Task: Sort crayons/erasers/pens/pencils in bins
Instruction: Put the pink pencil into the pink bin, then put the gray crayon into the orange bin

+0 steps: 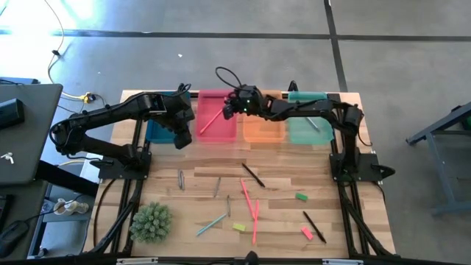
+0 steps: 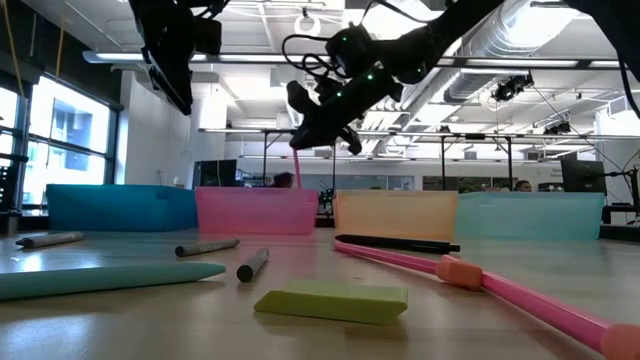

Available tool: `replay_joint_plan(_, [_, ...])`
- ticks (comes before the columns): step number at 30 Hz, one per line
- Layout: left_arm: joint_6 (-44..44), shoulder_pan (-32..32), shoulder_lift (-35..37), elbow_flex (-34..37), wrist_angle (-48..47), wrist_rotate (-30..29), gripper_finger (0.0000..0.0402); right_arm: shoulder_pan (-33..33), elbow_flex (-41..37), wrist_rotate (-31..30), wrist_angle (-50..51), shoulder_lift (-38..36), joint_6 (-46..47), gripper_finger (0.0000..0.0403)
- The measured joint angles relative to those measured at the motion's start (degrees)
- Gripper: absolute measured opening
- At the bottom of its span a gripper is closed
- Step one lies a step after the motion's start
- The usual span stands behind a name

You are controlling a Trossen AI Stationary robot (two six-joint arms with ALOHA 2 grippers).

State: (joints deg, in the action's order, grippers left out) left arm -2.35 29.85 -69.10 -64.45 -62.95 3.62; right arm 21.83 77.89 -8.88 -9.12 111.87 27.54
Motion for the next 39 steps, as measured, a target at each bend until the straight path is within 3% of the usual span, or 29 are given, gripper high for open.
replay_joint_plan(16, [0.0, 0.0, 0.0, 0.0, 0.3, 0.0, 0.0193, 0.4, 0.0, -0.1, 4.2, 0.0, 4.6, 0.0031])
replay_joint_plan(28, [0.0, 0.0, 0.0, 0.0, 0.3, 0.0, 0.0193, 0.6, 0.0, 1.3, 4.2, 0.0, 2.8, 0.0122])
replay_joint_plan(39, [-3.5, 0.0, 0.0, 0.0, -1.0, 0.3, 0.0193, 1.1, 0.0, 3.0, 15.6, -7.3, -2.8, 0.0118])
